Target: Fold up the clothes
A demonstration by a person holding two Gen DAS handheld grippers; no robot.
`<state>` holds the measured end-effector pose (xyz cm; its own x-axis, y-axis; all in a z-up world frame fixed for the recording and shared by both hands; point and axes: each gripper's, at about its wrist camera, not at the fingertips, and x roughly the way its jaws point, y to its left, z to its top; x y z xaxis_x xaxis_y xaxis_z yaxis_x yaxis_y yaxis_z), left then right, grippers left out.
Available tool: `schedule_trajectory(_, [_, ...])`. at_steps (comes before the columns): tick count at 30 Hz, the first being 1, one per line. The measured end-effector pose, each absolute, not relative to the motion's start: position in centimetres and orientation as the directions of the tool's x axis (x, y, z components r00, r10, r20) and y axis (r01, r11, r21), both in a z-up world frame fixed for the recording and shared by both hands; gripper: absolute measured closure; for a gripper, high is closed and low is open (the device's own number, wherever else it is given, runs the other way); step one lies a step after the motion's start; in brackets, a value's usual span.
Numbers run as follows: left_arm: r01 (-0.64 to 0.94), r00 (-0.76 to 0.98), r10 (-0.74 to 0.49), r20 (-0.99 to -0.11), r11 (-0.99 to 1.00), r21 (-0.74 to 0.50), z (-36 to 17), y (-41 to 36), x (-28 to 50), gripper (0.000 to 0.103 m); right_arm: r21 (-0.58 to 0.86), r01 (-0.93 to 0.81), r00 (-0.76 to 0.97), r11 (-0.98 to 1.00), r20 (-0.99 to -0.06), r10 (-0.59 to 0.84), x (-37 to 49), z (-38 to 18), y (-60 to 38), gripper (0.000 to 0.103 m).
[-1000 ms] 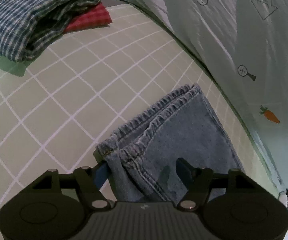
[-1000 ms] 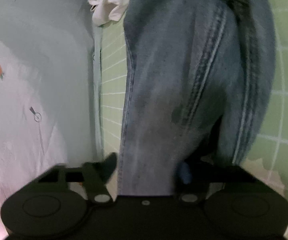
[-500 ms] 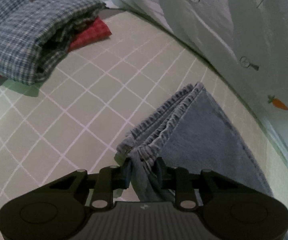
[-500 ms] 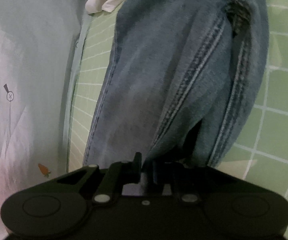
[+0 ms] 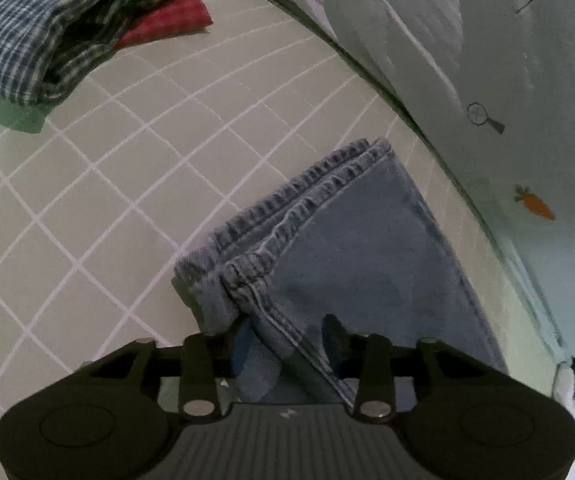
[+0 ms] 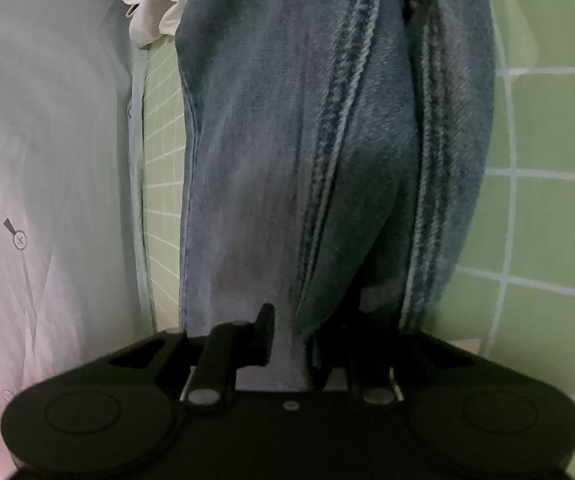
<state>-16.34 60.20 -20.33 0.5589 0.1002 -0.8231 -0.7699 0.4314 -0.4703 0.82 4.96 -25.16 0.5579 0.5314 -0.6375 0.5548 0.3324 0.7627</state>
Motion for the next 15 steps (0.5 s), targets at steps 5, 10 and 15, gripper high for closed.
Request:
schedule_trajectory(5, [-0.749,0.572,0.11,-0.813,0.474,-0.463,-20.2,59.8,-15.7,0.043,0.778,0.539,0.57,0.322,-0.618,0.541,0.9,-25.1,5.0,0.073])
schedule_trajectory(10, [-0.749,0.589,0.116,-0.8,0.449,-0.487,-20.2,60.1,-15.6,0.034,0.794,0.513,0.579,0.327,-0.601,0.551,1.2,-24.6,5.1,0.055])
schedule_trajectory(15, [-0.775,0.553,0.157,-0.818,0.458,-0.436,-20.1,60.6,-14.9,0.069,0.812,0.483,0.591,0.327,-0.578,0.562,1.9,-24.2,5.4,0.034])
